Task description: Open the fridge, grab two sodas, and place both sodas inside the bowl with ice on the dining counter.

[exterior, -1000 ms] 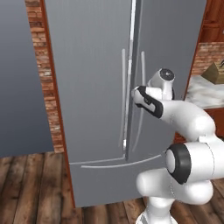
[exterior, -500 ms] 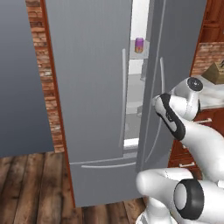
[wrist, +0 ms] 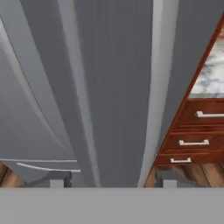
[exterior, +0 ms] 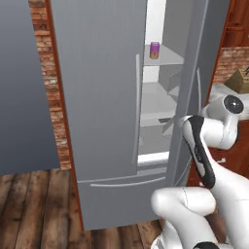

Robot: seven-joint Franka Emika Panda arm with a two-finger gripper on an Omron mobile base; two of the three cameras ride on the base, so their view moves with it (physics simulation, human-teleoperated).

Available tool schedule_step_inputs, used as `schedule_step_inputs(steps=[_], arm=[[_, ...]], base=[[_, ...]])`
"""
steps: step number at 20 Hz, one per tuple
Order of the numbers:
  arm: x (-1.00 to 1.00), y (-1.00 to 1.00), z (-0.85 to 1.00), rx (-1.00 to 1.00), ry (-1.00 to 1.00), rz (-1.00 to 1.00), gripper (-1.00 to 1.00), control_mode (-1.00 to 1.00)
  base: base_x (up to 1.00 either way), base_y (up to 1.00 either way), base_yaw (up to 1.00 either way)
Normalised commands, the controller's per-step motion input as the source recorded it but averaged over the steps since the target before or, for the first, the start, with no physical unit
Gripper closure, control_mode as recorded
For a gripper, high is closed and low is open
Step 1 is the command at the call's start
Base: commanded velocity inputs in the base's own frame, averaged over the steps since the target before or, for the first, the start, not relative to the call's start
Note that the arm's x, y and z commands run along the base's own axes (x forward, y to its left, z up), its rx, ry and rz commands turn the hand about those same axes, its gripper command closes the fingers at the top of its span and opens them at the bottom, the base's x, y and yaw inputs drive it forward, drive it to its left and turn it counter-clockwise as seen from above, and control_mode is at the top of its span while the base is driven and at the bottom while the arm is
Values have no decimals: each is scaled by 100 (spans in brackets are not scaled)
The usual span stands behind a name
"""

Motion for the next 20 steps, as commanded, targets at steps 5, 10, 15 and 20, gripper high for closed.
schedule_step_inputs(steps=[5,10,15,20], arm=[[-89,65,19,-16,-7,3,-100,-100],[-67,84,32,-19,-4,8,-100,-100],[2,84,50,-16,0,3,-100,-100],[52,59,49,-16,0,0,-100,-100]], base=[[0,0,0],[0,0,0],[0,0,0],[0,0,0]])
